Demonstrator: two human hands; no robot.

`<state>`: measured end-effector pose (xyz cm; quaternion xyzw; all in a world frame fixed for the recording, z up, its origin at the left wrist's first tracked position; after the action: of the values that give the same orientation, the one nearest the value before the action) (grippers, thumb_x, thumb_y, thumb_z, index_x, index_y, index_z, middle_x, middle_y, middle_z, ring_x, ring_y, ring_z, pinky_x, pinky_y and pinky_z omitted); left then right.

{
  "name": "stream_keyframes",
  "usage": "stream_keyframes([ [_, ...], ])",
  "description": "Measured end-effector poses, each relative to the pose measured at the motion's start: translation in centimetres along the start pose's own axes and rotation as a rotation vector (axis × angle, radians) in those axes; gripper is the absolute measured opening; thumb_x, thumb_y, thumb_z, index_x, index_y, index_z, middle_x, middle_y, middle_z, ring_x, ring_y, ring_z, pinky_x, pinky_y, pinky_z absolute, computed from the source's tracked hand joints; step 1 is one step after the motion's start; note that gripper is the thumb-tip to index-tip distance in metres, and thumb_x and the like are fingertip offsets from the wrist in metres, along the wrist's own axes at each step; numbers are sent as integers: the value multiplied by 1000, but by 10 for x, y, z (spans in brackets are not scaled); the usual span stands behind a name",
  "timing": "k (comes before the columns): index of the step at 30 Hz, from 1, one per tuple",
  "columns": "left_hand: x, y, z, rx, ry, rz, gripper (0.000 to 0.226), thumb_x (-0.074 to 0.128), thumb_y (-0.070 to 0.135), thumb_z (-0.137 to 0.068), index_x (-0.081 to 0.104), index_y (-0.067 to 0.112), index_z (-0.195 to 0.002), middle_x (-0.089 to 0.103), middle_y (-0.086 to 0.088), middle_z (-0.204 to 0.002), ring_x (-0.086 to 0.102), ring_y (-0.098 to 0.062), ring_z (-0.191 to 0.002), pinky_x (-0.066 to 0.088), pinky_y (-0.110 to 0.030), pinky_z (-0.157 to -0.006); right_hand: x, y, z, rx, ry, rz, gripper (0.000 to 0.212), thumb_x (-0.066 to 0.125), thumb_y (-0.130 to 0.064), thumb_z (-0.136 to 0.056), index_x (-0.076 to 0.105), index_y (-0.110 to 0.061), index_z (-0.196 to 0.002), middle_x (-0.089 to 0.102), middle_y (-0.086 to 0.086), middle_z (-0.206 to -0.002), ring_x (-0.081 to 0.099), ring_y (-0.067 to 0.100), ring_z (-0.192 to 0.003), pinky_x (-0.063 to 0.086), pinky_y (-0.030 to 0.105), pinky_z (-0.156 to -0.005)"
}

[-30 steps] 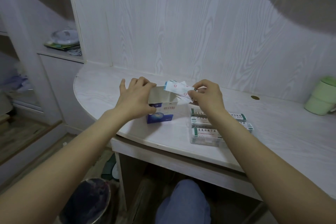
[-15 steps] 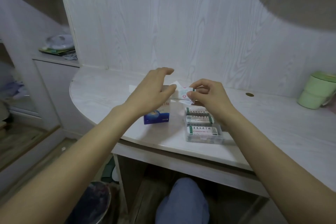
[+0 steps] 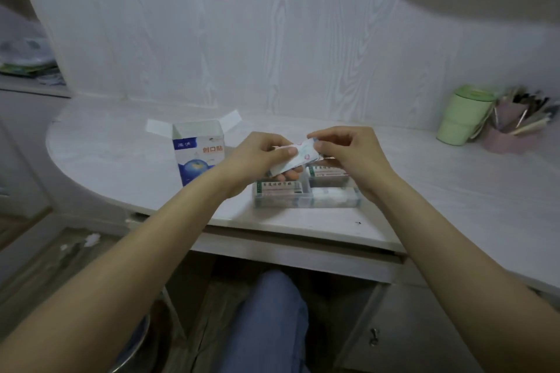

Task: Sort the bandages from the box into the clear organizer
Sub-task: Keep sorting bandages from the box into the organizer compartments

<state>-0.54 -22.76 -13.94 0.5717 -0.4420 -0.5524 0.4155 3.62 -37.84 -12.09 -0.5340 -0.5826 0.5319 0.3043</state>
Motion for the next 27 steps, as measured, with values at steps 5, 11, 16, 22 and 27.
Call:
stream_keyframes([
  [5,19,2,-10,-12,75,104,14,65,9,-87,64,14,-101,69,-13,-101,73,-23,-78,54,-21,-57,-21,11,-1,53,80,44,13,75,-4,-78,68,0,-88,72,9,-84,72,17,-74,60,28,-67],
  [11,25,-5,-18,-38,89,135,9,59,13,-93,63,18,-99,68,-9,-100,68,-23,-85,59,-33,-74,-32,20,-2,100,115,5,16,75,1,-75,68,-13,-79,72,4,-78,72,16,-74,60,29,-72],
  [16,15,-9,-20,-58,186,181,11,56,13,-94,63,22,-91,67,-7,-100,66,-20,-88,58,-31,-77,-37,31,-2,111,153,-31,16,71,4,-78,70,-10,-86,73,8,-83,72,17,-80,58,21,-69],
  [22,2,-8,-20,-1,336,113,11,62,9,-91,64,19,-93,64,-7,-105,68,-22,-83,59,-28,-70,-59,49,-2,139,240,128,16,72,2,-77,70,-14,-78,71,11,-81,70,20,-79,58,27,-75],
  [27,5,-8,-19,5,310,217,13,62,3,-89,65,11,-99,62,-14,-115,71,-29,-84,60,-34,-73,-60,53,-4,85,214,462,11,70,-3,-79,72,-13,-83,66,0,-74,59,3,-66,42,1,-58],
])
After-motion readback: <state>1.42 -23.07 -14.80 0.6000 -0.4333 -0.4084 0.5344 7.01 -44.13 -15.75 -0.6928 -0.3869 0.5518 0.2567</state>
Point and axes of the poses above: each hand's wrist, its own z-axis away from the middle knuckle, its own x-axis out of the palm, y = z × x, the point moved 6 cm from there along -z, towards the middle knuckle
